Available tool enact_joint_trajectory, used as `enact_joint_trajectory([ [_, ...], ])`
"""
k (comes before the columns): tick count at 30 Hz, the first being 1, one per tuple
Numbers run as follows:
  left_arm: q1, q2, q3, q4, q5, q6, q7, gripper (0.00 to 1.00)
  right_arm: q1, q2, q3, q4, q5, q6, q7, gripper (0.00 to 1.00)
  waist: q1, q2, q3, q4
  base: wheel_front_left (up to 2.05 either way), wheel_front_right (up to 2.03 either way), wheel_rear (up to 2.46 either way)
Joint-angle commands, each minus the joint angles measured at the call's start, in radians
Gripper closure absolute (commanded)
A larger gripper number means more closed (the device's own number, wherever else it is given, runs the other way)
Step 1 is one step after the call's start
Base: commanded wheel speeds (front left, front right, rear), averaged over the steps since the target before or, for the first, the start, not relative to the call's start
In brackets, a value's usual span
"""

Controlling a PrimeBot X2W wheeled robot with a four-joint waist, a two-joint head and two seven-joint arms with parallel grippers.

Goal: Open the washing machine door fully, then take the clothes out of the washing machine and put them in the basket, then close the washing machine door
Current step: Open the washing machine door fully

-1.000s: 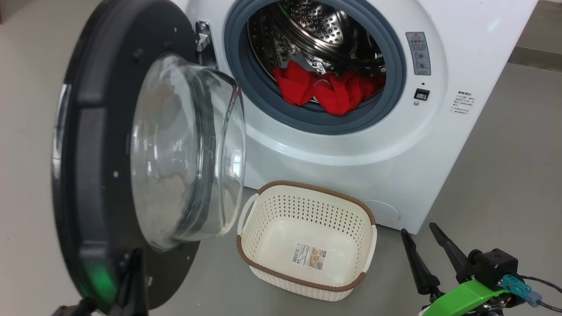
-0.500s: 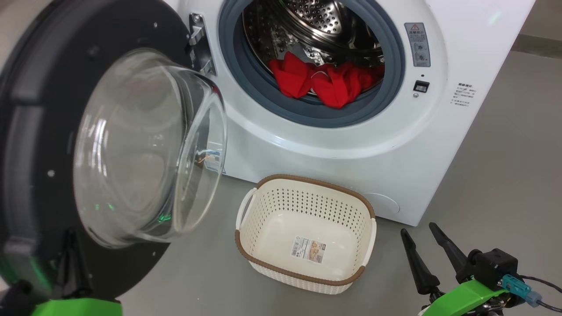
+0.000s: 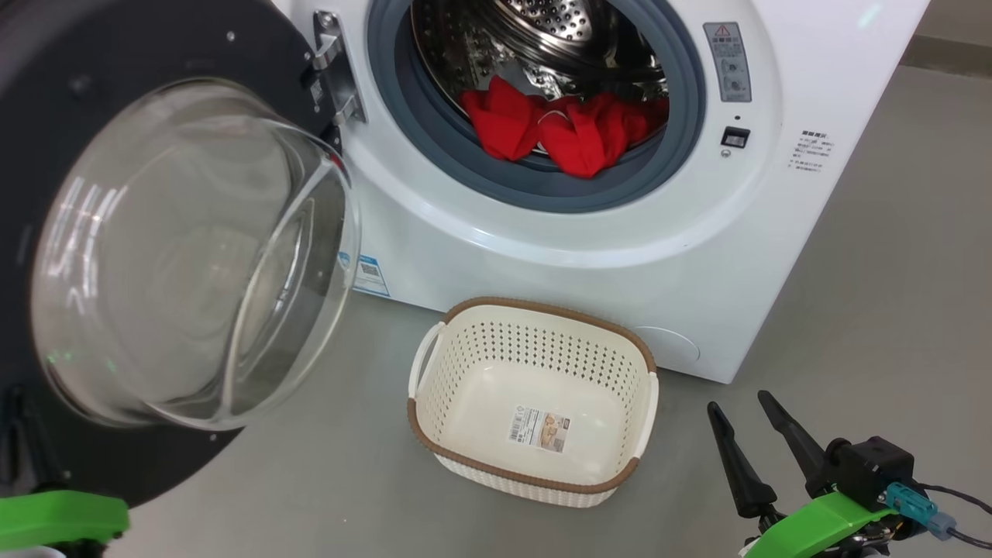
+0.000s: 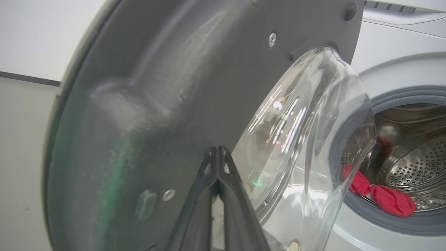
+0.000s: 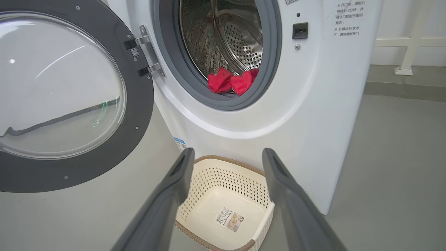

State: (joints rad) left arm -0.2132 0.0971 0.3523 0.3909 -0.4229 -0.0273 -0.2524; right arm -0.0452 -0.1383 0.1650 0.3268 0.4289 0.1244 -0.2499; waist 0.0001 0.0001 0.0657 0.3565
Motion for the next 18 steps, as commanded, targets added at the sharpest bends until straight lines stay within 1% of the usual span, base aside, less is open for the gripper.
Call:
enact_joint_trajectory([
  [1,-0.048,0.057,0.055,-0.01,0.014,0.001,-0.009,1.0,-0.039,-0.013,0.018,-0.025,-0.011,0.006,-0.012,0.0,0.0,-0.0001,0.009,-0.006,0.0,0.0,0.0],
  [18,-0.192,0.165,0.226,0.176,0.092,-0.037,-0.009,1.0,-0.081,-0.03,0.018,-0.046,-0.026,0.006,-0.012,0.0,0.0,-0.0001,0.102,-0.053,0.0,0.0,0.0],
])
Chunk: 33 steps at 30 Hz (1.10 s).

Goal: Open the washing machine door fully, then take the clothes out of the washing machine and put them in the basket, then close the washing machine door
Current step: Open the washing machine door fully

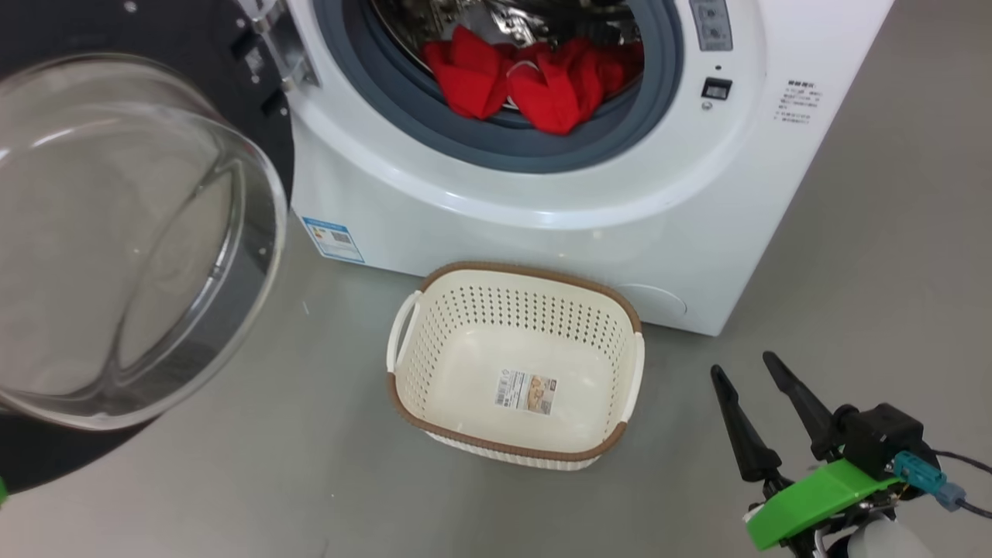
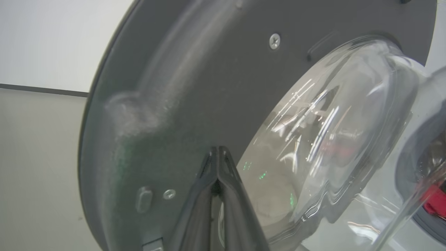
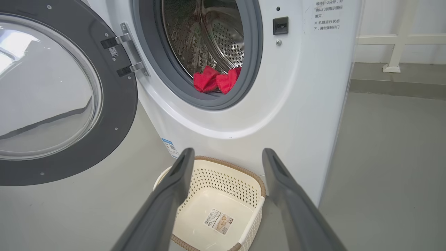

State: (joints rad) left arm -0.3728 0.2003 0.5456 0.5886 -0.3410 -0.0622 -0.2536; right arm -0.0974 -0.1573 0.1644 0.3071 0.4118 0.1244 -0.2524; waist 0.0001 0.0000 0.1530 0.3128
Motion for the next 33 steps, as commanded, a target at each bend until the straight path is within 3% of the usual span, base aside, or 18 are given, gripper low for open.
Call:
enact_joint_trajectory([
  [1,-0.04,0.065,0.042,-0.014,0.016,-0.003,-0.008,1.0,-0.032,-0.011,0.019,-0.026,-0.01,0.006,-0.009,0.0,-0.0001,0.0,0.02,-0.012,0.0,0.0,0.0],
  [18,-0.125,0.143,0.168,0.136,0.126,-0.032,-0.008,1.0,-0.058,-0.008,0.027,-0.022,-0.018,0.006,-0.009,0.0,-0.0001,0.0,0.055,-0.034,0.0,0.0,0.0],
  [33,-0.09,0.113,0.164,0.144,0.148,-0.067,-0.008,1.0,-0.052,-0.006,0.023,-0.014,-0.011,0.006,-0.009,0.0,-0.0001,0.0,0.014,-0.024,0.0,0.0,0.0],
])
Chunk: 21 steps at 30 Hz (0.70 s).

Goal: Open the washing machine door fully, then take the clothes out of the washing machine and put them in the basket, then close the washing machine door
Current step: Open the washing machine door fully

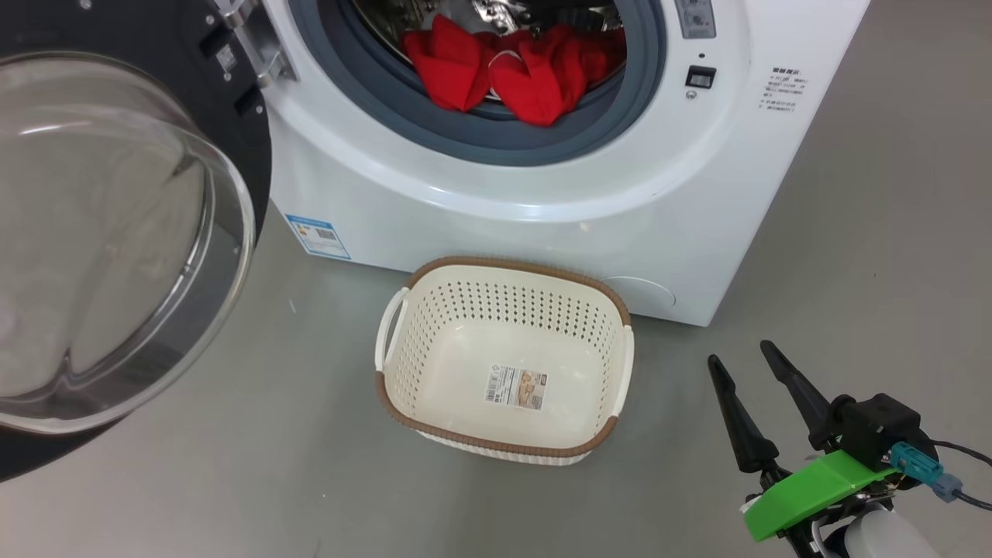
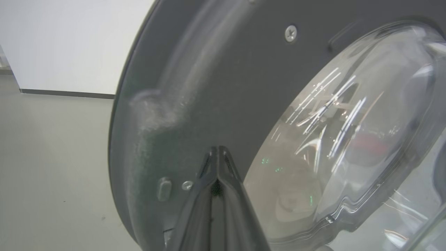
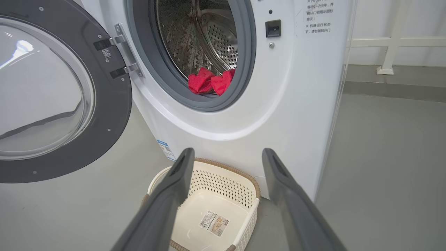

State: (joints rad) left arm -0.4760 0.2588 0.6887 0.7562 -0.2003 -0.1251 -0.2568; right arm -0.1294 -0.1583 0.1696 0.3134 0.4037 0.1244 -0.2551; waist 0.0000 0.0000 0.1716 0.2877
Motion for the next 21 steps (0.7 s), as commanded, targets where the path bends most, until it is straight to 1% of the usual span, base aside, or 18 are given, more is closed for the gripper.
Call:
enact_joint_trajectory([
  [1,0.023,0.048,0.008,-0.031,0.004,-0.005,-0.005,1.0,-0.017,-0.004,0.018,-0.02,-0.002,0.006,-0.007,0.0,0.0,0.0,-0.011,0.001,0.0,0.0,0.0],
  [2,0.036,0.042,-0.006,-0.042,-0.002,-0.005,-0.005,0.98,-0.014,-0.003,0.019,-0.019,-0.001,0.006,-0.007,0.0,0.0,0.0,-0.016,0.001,0.0,0.0,0.0],
  [3,0.047,0.036,-0.02,-0.054,-0.011,-0.005,-0.005,0.82,-0.012,-0.002,0.019,-0.019,0.0,0.006,-0.007,0.0,0.0,0.0,-0.022,0.001,0.0,0.0,0.0],
  [4,0.064,0.03,-0.041,-0.07,-0.023,-0.005,-0.005,0.71,-0.01,-0.001,0.019,-0.018,0.001,0.006,-0.007,0.0,0.0,0.0,-0.027,0.001,0.0,0.0,0.0],
  [6,0.095,0.02,-0.078,-0.102,-0.044,-0.005,-0.005,0.67,-0.005,0.0,0.018,-0.018,0.004,0.006,-0.007,0.0,0.0,0.0,-0.036,0.003,0.0,0.0,0.0],
  [10,0.157,-0.002,-0.14,-0.175,-0.077,-0.005,-0.005,0.51,0.002,0.001,0.015,-0.019,0.008,0.006,-0.007,0.0,0.0,0.0,-0.05,0.004,0.0,0.0,0.0],
  [11,0.17,-0.009,-0.152,-0.193,-0.085,-0.005,-0.005,0.42,0.004,0.001,0.013,-0.02,0.008,0.006,-0.007,0.0,0.0,0.0,-0.053,0.004,0.0,0.0,0.0],
  [12,0.184,-0.016,-0.16,-0.212,-0.086,-0.005,-0.005,0.29,0.006,0.001,0.011,-0.021,0.009,0.006,-0.007,0.0,0.0,0.0,-0.056,0.003,0.0,0.0,0.0],
  [14,0.211,-0.034,-0.177,-0.25,-0.088,-0.005,-0.005,0.08,0.011,0.002,0.007,-0.023,0.011,0.006,-0.007,0.0,0.0,0.0,-0.063,0.002,0.0,0.0,0.0],
  [15,0.225,-0.043,-0.187,-0.269,-0.086,-0.005,-0.005,0.0,0.015,0.003,0.005,-0.024,0.013,0.006,-0.007,0.0,0.0,0.0,-0.066,0.0,0.0,0.0,0.0],
  [19,0.276,-0.074,-0.247,-0.345,-0.086,-0.005,-0.005,0.0,0.029,0.005,-0.006,-0.028,0.017,0.006,-0.007,0.0,0.0,0.0,-0.079,-0.012,0.0,0.0,0.0],
  [21,0.307,-0.091,-0.3,-0.396,-0.092,-0.005,-0.005,0.0,0.035,0.009,-0.013,-0.03,0.018,0.006,-0.007,0.0,0.0,0.0,-0.084,-0.025,0.0,0.0,0.0],
])
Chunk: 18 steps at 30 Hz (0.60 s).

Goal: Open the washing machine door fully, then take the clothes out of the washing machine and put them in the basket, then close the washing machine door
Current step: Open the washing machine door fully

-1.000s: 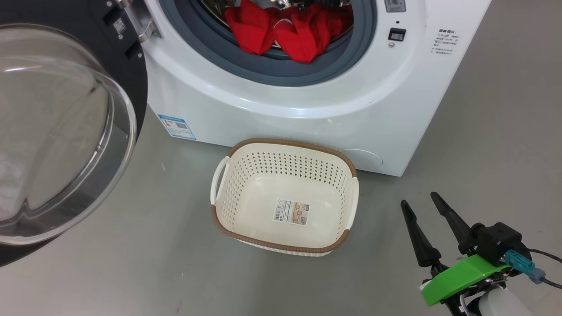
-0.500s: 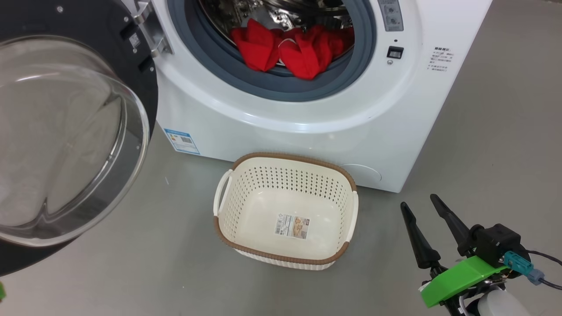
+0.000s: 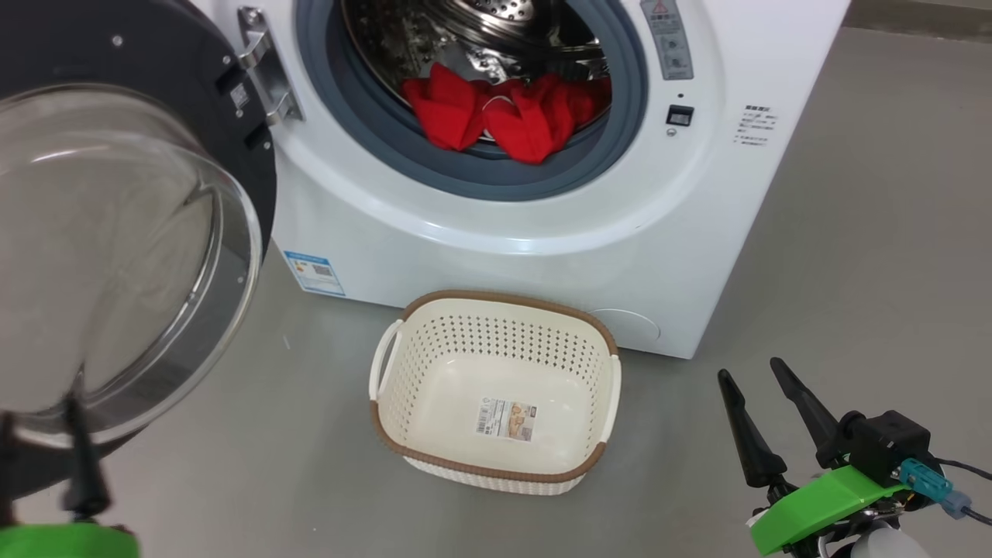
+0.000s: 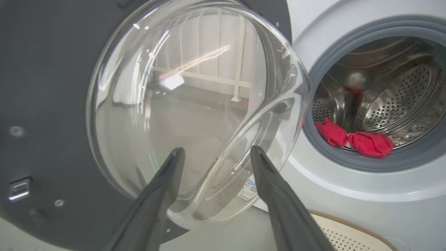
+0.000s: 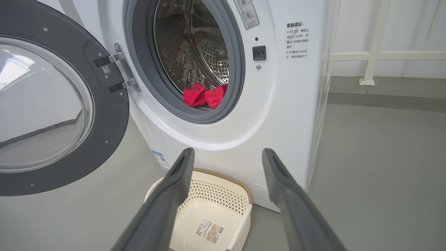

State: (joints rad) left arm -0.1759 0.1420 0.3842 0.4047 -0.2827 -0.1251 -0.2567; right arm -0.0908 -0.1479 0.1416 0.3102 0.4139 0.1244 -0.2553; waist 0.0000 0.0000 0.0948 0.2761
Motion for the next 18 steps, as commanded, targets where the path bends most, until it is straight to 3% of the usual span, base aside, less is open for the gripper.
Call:
enact_joint_trajectory([
  [1,0.025,0.019,-0.021,-0.07,-0.012,-0.005,-0.005,0.0,-0.001,0.001,0.01,-0.029,0.007,0.006,-0.006,0.0,0.0,0.0,-0.01,-0.02,0.0,0.0,0.0],
  [8,0.123,0.013,-0.195,-0.204,-0.033,-0.005,-0.005,0.0,0.004,0.007,-0.011,-0.043,0.003,0.006,-0.006,0.0,0.0,0.0,-0.006,-0.08,0.0,0.0,0.0],
  [18,0.154,0.033,-0.275,-0.25,-0.092,-0.006,-0.005,0.0,0.001,0.012,-0.036,-0.058,-0.001,0.006,-0.006,0.0,0.0,0.0,0.002,-0.17,0.0,0.0,0.0],
])
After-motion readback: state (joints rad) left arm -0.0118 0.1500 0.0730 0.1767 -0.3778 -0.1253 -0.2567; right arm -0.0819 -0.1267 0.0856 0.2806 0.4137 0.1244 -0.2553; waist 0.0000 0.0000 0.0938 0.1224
